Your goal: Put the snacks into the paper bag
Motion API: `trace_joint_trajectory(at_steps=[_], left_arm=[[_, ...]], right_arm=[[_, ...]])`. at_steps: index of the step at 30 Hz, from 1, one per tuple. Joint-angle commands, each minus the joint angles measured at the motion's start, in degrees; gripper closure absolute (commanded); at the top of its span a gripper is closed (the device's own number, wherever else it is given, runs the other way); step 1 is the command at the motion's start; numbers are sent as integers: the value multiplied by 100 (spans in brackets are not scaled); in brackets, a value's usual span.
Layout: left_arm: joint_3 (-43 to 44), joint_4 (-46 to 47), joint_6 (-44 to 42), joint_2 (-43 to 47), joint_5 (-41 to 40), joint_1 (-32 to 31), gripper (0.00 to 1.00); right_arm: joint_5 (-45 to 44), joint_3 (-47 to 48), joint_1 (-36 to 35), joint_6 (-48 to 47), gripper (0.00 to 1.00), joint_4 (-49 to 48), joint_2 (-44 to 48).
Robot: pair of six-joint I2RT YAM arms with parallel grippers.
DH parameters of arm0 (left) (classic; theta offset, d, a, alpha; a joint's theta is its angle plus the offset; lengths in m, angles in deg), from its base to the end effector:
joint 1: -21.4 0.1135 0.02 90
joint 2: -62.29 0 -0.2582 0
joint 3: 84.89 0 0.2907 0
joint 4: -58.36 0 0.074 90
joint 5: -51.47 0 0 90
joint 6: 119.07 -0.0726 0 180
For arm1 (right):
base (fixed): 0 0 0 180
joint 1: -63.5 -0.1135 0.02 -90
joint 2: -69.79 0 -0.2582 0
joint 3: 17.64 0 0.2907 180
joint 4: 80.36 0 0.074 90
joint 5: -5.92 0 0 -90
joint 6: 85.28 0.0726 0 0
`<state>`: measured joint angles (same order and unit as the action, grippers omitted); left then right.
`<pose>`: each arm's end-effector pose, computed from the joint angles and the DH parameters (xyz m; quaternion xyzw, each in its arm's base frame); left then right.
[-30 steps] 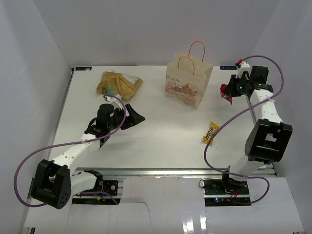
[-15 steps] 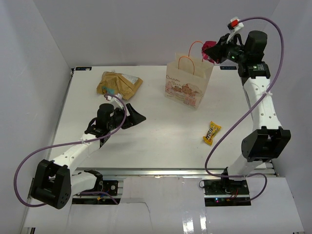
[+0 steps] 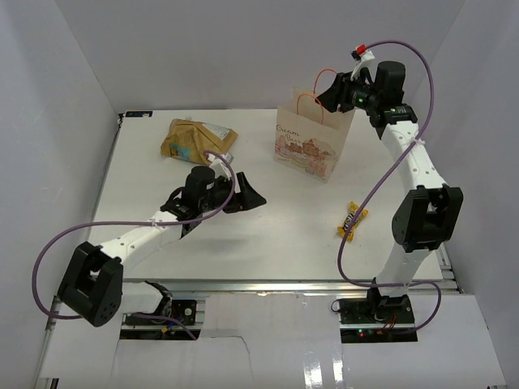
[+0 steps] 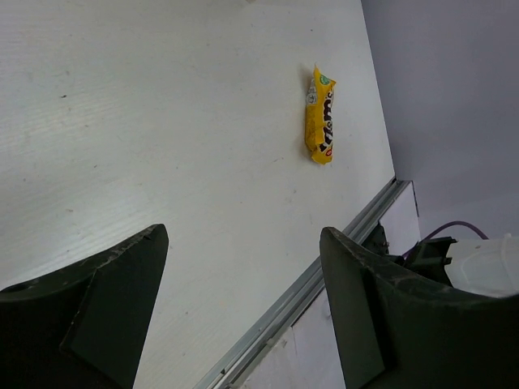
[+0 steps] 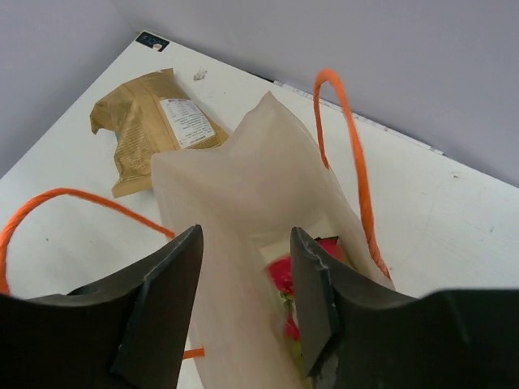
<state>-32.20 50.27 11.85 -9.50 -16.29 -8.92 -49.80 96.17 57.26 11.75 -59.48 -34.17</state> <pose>0.2793 -0.1952 0.1991 0.0227 0.8432 -0.4316 0.3198 0.4928 0.0950 0.3882 -0.1823 0.7388 0.2961 0.5773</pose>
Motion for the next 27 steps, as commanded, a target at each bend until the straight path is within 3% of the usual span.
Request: trace_joint_trajectory(at_steps=[1,6,10,14,19,22,25,27], left_arm=[[561,102,-172,-317,-158,-280,14],[1519,6,-331,-1371,-448,-1009,20],[2880,-590,-734,-2932,-633,-1607,22],[4462,-1470,-1139,-4297,-563,-2222,24],[6508,-2165,-1473,-5625,-563,-2653,26],[7476,-2639,-1605,-6320,-572,-2856,26],[7962,-2798,-1623,-6733,-554,-3005,29],[8025,-2851,-1632,-6857,-624,-3040,39]], right_arm=[[140,49,26,-175,45,-186,385],[1077,-231,544,-1007,29,245,981],[1906,-1075,1484,-1333,28,753,1325],[1627,-2155,2344,-2345,28,1948,1598],[1573,-3534,3163,-2890,28,2152,2221],[1520,-3809,3383,-3119,28,2231,2486],[1581,-3977,3428,-3129,28,2223,2600],[1643,-3995,3428,-3067,28,2214,2557]])
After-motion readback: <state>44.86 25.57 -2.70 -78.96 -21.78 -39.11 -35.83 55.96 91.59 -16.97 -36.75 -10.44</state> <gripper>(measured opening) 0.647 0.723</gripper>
